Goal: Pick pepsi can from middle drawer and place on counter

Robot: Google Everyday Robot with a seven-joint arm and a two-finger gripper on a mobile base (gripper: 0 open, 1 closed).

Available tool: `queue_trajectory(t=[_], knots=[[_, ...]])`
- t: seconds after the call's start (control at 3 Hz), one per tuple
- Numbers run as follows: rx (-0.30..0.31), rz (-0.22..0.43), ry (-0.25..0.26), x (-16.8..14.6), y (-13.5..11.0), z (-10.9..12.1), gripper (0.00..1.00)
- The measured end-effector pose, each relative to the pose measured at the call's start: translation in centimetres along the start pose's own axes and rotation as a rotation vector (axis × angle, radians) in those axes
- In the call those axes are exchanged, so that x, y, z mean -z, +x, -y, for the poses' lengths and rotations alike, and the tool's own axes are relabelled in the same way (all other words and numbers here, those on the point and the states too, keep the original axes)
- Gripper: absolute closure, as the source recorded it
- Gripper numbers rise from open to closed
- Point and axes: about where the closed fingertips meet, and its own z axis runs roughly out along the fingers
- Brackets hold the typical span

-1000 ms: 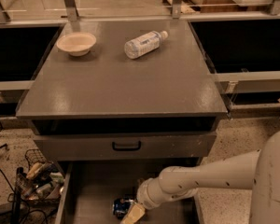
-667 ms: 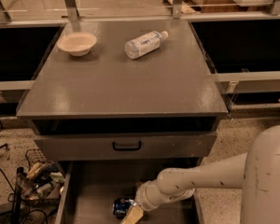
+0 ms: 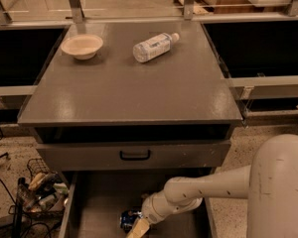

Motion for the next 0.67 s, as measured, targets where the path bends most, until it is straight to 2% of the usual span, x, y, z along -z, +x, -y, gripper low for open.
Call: queue_trajectory(t=[0.33, 0.67], knots=[[-0.001, 0.001, -0.001, -0.06, -0.01, 0.02, 0.0], [-0.001, 0.001, -0.001, -0.07, -0.01, 0.02, 0.17]])
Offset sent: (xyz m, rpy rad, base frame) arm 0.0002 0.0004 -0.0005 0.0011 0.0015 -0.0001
